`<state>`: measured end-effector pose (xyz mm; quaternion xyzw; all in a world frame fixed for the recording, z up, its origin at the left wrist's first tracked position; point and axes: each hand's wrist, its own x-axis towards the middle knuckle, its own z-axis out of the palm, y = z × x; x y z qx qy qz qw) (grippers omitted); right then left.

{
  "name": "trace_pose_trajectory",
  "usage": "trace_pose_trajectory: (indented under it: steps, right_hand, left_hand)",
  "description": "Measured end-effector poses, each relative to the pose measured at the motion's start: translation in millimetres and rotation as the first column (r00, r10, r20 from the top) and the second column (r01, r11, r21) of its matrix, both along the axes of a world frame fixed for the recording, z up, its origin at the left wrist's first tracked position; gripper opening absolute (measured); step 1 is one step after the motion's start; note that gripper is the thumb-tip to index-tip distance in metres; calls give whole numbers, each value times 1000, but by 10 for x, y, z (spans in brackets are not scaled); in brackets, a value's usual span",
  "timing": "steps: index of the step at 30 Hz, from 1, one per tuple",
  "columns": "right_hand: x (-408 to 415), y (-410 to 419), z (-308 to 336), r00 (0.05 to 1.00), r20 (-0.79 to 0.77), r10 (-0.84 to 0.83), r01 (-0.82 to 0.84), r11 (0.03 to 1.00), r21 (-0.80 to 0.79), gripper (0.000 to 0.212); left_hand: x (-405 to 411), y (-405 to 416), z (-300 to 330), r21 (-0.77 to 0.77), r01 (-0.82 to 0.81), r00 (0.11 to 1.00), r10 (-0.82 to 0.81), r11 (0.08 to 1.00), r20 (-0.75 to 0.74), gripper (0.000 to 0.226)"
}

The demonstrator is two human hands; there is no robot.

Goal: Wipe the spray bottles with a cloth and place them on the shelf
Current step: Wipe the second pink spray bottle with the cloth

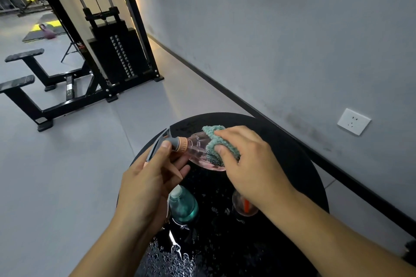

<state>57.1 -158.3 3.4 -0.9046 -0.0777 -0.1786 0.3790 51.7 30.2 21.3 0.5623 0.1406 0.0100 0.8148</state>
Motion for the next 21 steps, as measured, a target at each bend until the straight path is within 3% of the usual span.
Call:
trace_pose_trajectory:
  steps: [7, 13, 18, 21]
  right_hand:
    - [-86, 152, -96, 984, 106, 147, -136, 985, -102, 36]
    - [-38, -12, -91, 998, 59, 1, -4, 999, 50, 36]
    - [-75, 114, -107, 986, 86, 141, -133, 986, -97, 37]
    - [-34, 42, -71, 995, 62, 72, -72, 997, -7, 36]
  left_hand:
    - [-2, -4, -9, -26, 12, 998, -14, 1000, -58, 27]
    - [45, 93, -8, -95, -26, 996, 17, 995, -91, 28]
    - [18, 20, -27, -88, -6, 993, -5, 996, -120, 25]
    - [32, 72, -17, -89, 1, 995, -10, 996, -103, 26]
